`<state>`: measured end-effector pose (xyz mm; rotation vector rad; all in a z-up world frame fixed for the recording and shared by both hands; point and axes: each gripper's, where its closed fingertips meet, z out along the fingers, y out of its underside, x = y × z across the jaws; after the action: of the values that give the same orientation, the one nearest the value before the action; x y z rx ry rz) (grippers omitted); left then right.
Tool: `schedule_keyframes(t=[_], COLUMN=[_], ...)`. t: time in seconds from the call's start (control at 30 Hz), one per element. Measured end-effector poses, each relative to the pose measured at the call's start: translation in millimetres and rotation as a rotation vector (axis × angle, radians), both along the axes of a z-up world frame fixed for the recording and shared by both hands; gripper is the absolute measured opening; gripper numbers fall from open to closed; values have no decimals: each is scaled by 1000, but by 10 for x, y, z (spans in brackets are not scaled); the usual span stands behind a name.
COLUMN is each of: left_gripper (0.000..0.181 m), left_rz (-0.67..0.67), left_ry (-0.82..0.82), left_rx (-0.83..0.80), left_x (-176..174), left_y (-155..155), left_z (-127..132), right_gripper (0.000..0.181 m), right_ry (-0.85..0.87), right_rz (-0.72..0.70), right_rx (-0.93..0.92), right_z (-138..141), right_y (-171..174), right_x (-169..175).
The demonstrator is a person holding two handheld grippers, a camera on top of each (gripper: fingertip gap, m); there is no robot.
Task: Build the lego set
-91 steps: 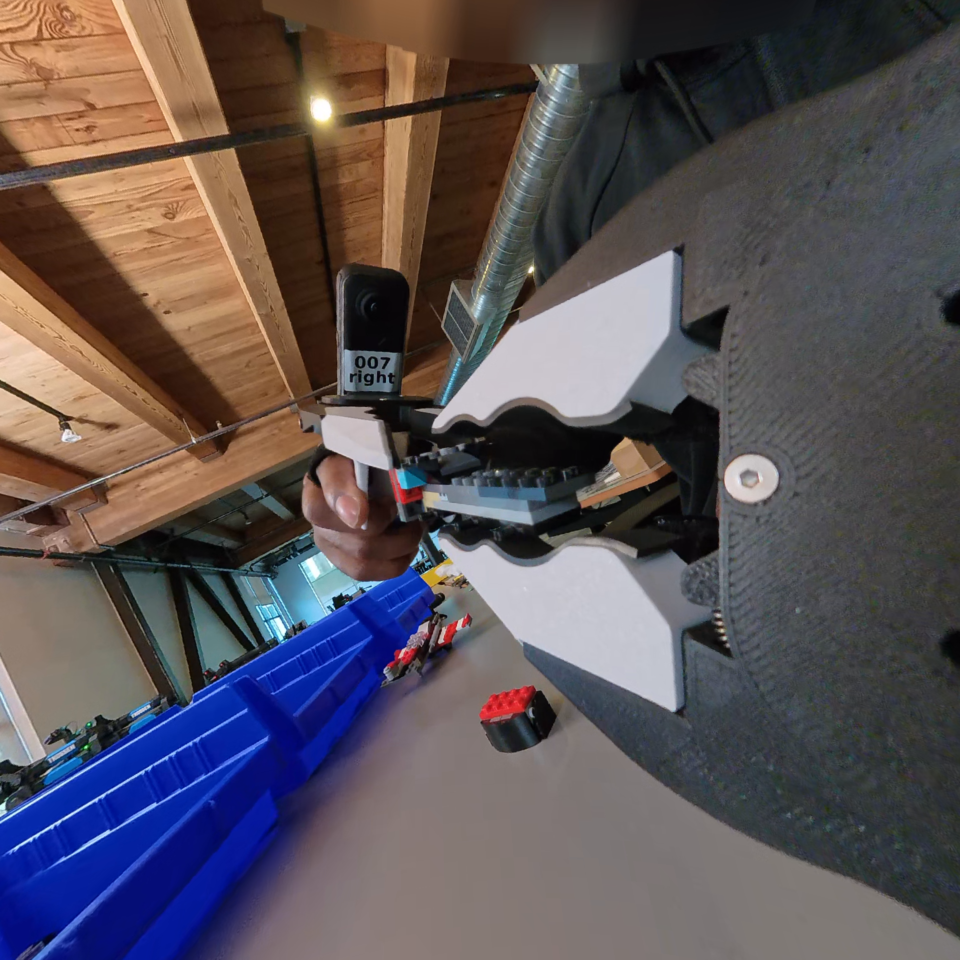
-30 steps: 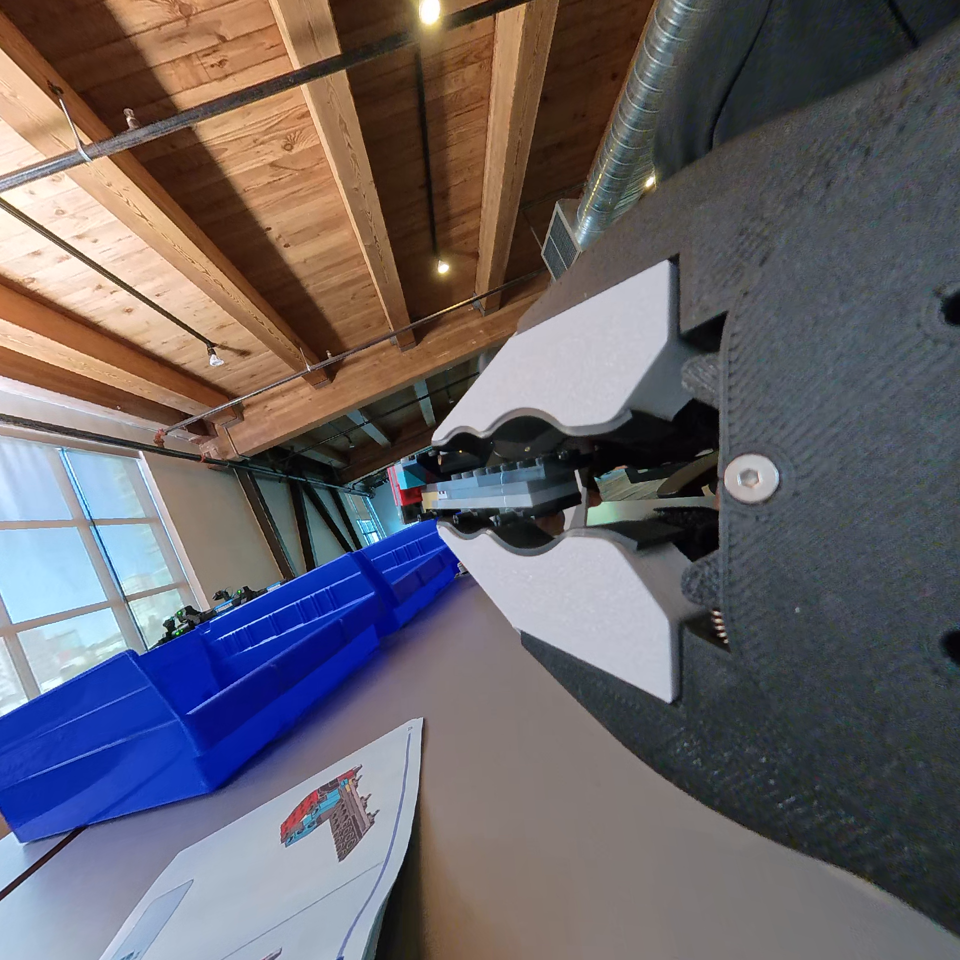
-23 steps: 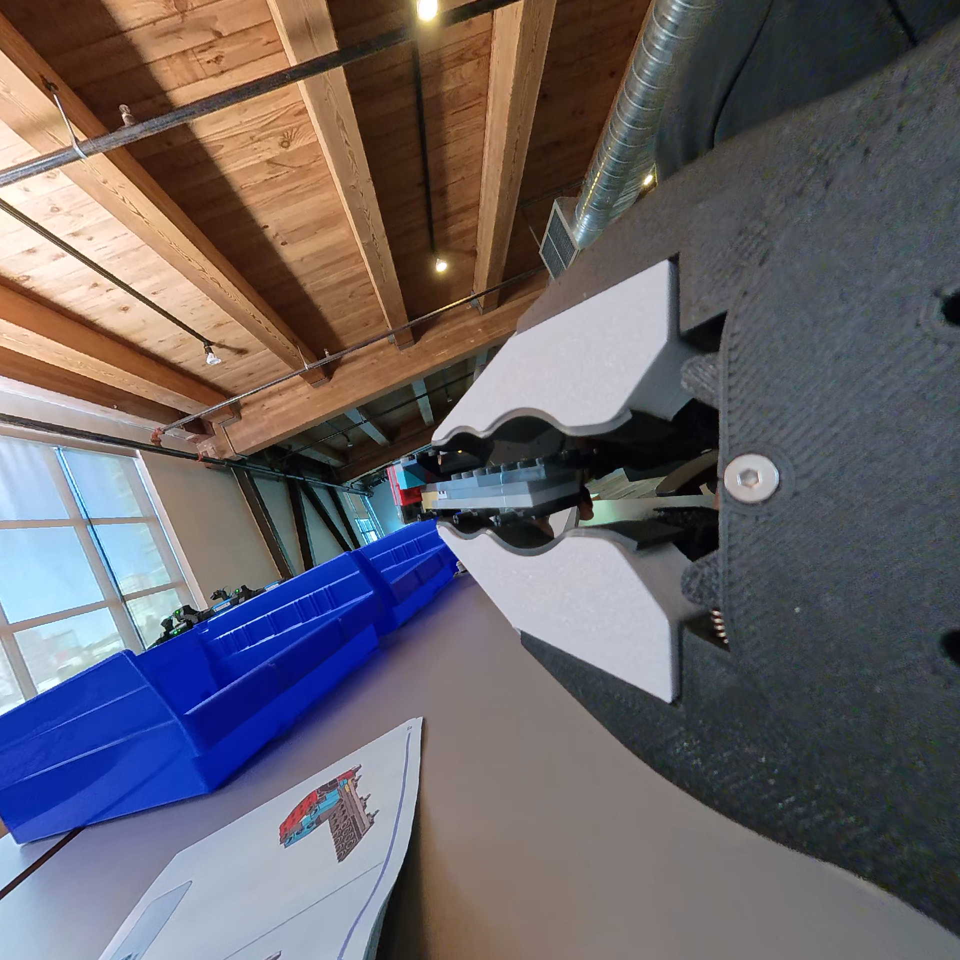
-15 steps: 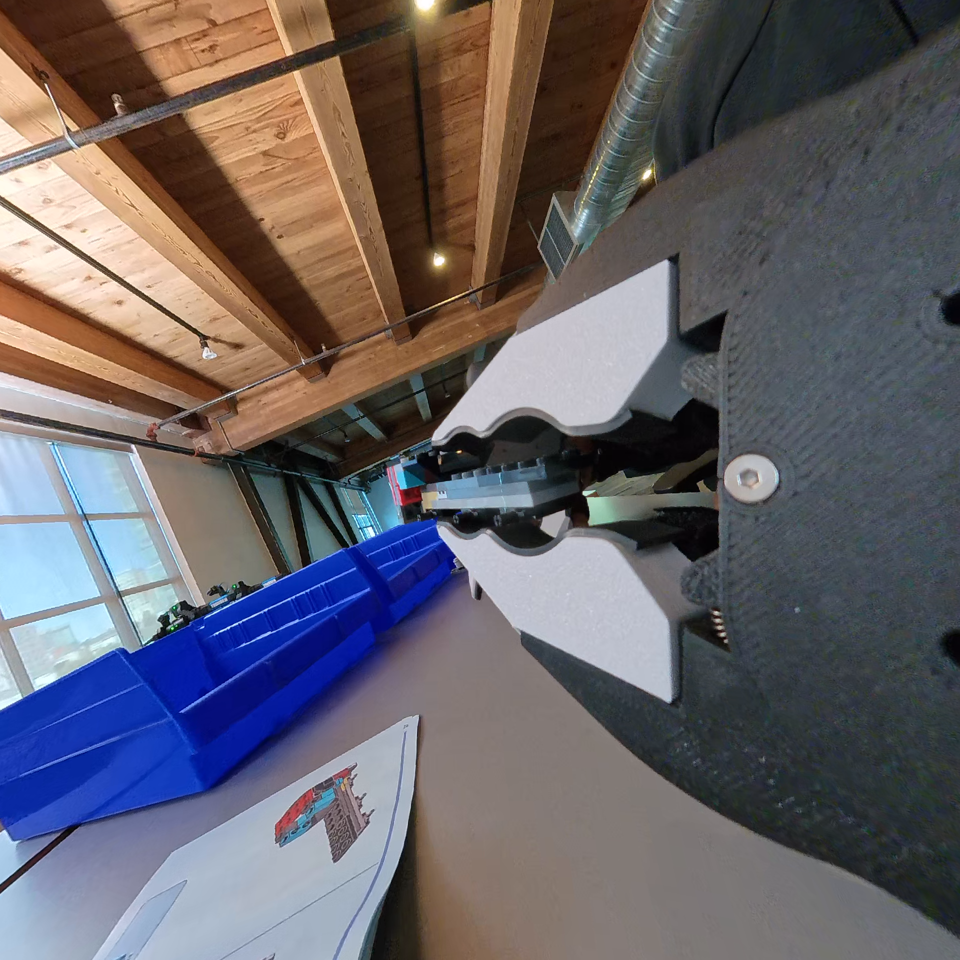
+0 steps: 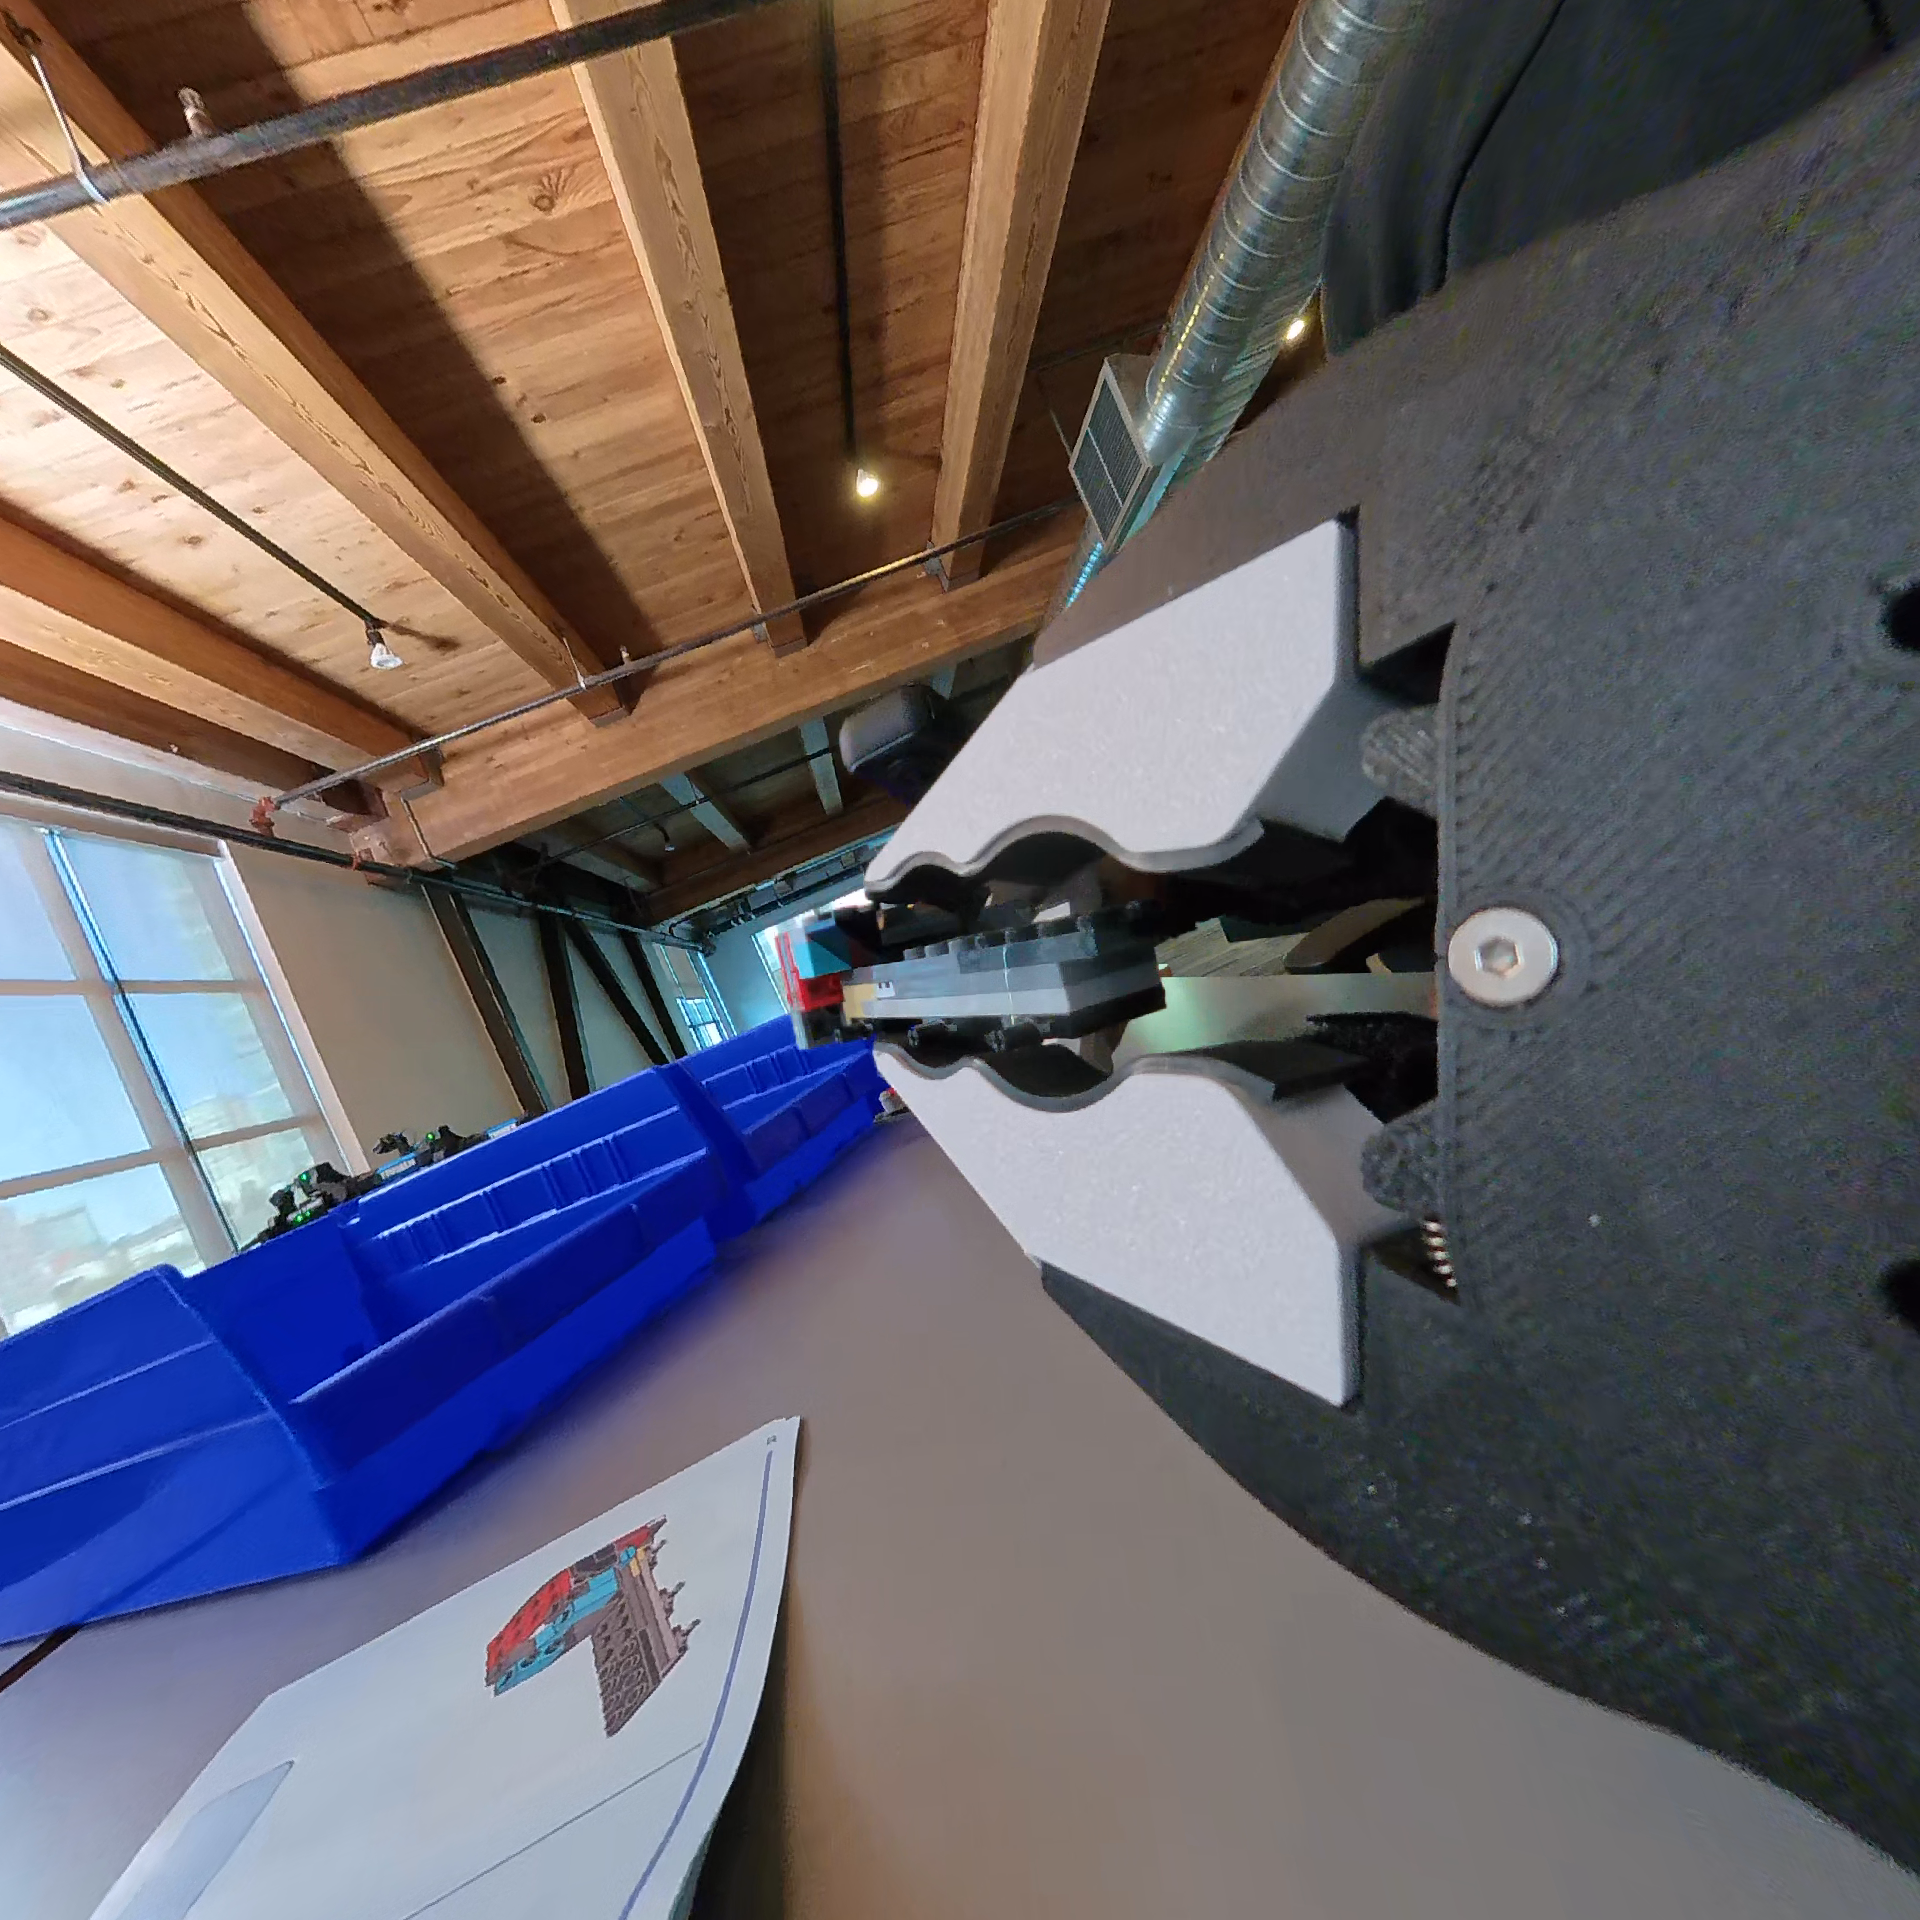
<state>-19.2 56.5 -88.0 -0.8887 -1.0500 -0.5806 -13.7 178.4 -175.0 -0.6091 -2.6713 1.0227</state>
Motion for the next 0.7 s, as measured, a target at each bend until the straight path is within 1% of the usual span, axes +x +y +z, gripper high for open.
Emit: schedule_keyframes(t=[0.23,0.33,0.4,0.47,0.63,0.7], left_gripper=[24,24,24,24,24,24], left_rz=[30,36,40,47,78,90], left_ry=[-46,-67,-69,-69,-51,-39], left_rx=[-9,-15,-16,-21,-43,-58], left_x=[-44,-63,-70,-78,-108,-115], left_y=[26,52,67,81,100,110], left_z=[-53,-93,-98,-103,-96,-89], right_gripper=[23,23,23,23,23,22], right_ry=[-20,-29,-35,-32,-38,-59], right_rz=[-77,-126,-155,-176,-201,-207], right_rx=[-3,-47,-88,-152,-374,-425], right_z=[12,75,167,351,1004,1149], right_y=[-12,-34,-67,-143,-464,-582], right_x=[-85,-140,-175,-204,-237,-241])
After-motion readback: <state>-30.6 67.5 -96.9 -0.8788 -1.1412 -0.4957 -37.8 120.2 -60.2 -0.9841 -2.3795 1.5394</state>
